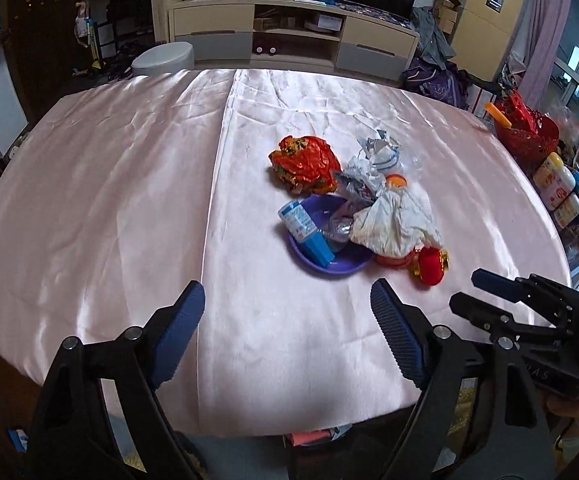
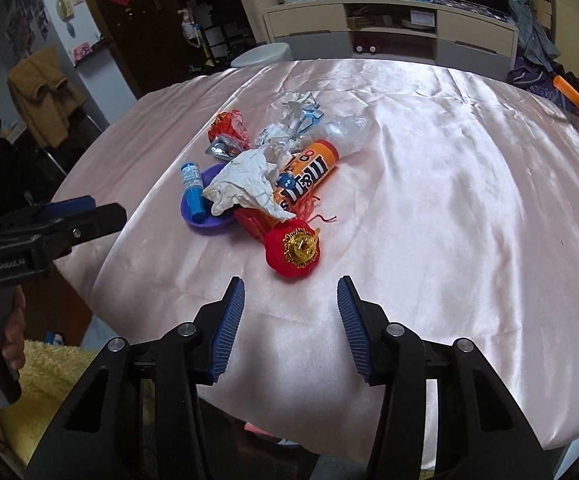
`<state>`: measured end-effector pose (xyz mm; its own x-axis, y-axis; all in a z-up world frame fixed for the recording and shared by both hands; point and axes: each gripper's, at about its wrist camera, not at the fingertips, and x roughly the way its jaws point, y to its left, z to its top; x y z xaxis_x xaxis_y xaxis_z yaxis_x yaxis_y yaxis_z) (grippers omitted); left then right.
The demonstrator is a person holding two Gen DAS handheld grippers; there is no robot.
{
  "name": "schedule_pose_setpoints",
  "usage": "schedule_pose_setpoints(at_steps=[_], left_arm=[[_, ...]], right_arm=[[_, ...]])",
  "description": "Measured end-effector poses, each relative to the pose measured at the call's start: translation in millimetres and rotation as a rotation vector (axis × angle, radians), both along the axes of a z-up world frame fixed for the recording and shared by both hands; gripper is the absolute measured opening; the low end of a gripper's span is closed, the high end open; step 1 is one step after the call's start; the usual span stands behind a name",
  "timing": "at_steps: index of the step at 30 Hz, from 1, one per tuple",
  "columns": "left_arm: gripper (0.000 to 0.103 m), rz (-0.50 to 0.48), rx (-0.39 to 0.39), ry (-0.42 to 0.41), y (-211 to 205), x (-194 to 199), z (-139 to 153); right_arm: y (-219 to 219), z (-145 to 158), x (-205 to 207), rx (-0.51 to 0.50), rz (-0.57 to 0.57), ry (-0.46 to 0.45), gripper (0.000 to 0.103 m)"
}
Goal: Collect trash
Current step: 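Grasp the blue bottle with the left gripper while the right grasps the red ornament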
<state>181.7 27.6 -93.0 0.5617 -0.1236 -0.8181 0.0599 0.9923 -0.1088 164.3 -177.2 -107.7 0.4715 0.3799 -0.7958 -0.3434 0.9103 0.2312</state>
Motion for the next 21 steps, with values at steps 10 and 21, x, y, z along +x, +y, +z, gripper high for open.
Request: schedule_pose_setpoints(at_steps=[10, 21], left_arm=[[0.056, -0.032, 0.006, 0.029, -13, 52, -13], [0.034, -0.036, 0.006, 0.075, -11, 83, -38]], right_arm=[[4, -15, 27, 0.022, -0.006, 0.033, 0.048], [17, -20, 40, 0.024, 0.025, 0.029, 0.042]])
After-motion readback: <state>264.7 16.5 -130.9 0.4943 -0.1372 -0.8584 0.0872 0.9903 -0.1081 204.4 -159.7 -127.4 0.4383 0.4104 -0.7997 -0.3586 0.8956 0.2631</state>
